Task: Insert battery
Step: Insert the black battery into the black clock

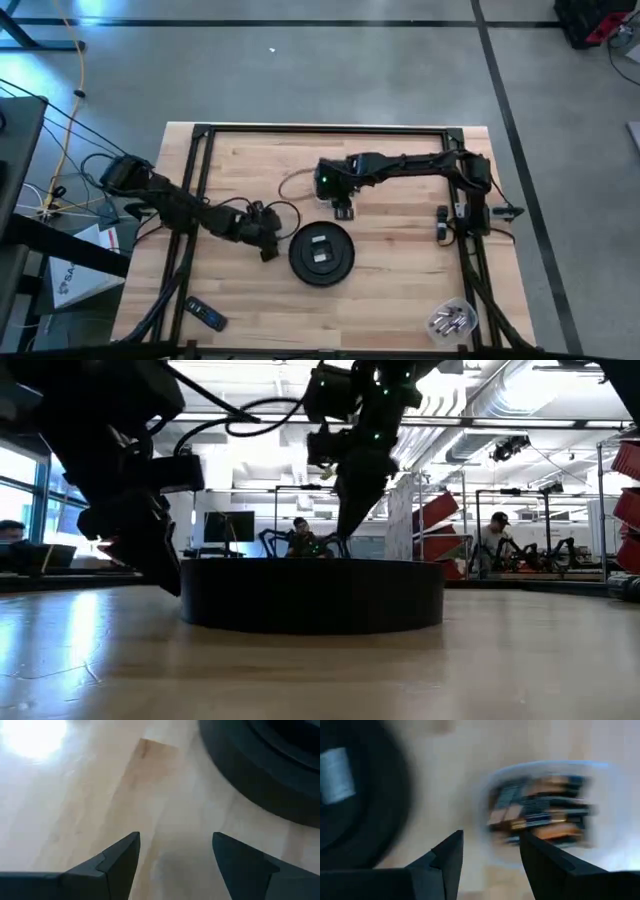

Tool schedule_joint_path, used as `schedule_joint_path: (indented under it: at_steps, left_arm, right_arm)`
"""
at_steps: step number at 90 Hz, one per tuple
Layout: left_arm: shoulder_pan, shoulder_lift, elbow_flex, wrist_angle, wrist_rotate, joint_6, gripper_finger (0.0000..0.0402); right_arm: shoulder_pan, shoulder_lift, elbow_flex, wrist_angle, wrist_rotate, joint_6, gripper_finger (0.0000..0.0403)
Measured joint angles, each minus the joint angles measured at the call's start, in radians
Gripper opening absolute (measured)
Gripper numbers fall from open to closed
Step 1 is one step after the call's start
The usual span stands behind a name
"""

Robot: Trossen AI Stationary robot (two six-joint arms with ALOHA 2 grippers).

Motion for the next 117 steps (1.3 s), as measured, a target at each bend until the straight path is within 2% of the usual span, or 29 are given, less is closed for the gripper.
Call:
schedule_joint_path:
  at_steps: [11, 23, 29, 42, 58, 86, 117]
  left_arm:
    - [0.0, 0.0, -0.05, 0.104, 0.044, 0.049, 0.0231]
    - [0.001, -0.001, -0.087, 0.203, 0.079, 0.114, 0.0231]
    - [0.0, 0.0, -0.087, 0.213, 0.093, 0.143, 0.0231]
    - [-0.001, 0.0, -0.088, 0.236, 0.146, 0.18, 0.0231]
    - [-0.008, 0.0, -0.088, 0.239, 0.158, 0.178, 0.0231]
    - [-0.04, 0.001, -0.088, 0.256, 0.098, 0.169, 0.0231]
    - [-0.05, 0.001, -0.088, 0.259, 0.056, 0.126, 0.0231]
  right_arm:
    - [0.074, 0.0, 0.0, -0.013, 0.002, 0.054, 0.016]
    - [0.145, -0.002, 0.0, -0.025, 0.007, 0.202, 0.016]
    - [0.172, -0.002, 0.0, -0.04, 0.02, 0.296, 0.016]
    - [0.208, -0.002, 0.0, -0.049, 0.138, 0.485, 0.016]
    - [0.209, 0.031, 0.0, -0.072, 0.129, 0.603, 0.0158]
    - [0.169, 0.087, 0.0, -0.077, 0.112, 0.652, 0.0124]
    - [0.113, 0.109, 0.0, -0.055, -0.024, 0.579, 0.0044]
